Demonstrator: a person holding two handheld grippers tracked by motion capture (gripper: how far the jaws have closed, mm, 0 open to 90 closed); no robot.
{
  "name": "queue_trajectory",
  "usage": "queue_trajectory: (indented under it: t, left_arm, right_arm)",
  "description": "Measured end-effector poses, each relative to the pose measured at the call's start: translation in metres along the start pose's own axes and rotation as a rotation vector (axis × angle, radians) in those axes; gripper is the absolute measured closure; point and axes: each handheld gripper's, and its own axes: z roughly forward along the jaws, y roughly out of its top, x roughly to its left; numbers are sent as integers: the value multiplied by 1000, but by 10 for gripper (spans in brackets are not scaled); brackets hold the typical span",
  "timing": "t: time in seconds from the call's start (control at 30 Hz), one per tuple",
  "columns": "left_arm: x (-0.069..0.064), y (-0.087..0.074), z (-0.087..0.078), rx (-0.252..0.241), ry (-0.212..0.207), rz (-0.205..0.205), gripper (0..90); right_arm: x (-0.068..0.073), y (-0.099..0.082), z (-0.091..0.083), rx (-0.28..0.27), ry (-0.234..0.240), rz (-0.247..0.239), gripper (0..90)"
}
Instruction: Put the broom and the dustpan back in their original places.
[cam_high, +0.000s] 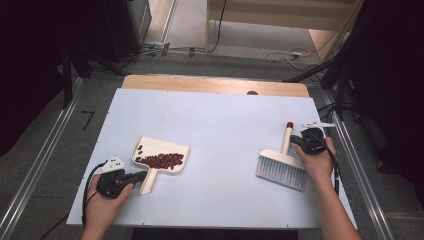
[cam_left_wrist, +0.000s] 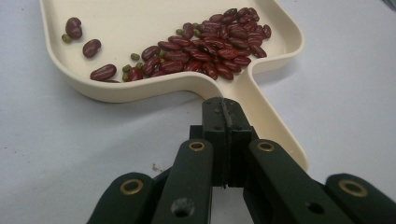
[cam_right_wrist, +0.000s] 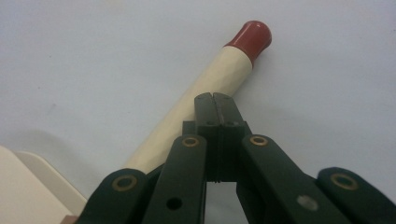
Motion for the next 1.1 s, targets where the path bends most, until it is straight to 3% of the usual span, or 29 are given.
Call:
queue_trajectory:
  t: [0.4,1.1]
  left_arm:
    - [-5,2,3,1,-12,12,900]
    - [-10,3,6,-6,-26,26,900]
  right_arm:
    - [14,7,6,6,21,-39,887]
    - [13,5,6,0,25,-31,886]
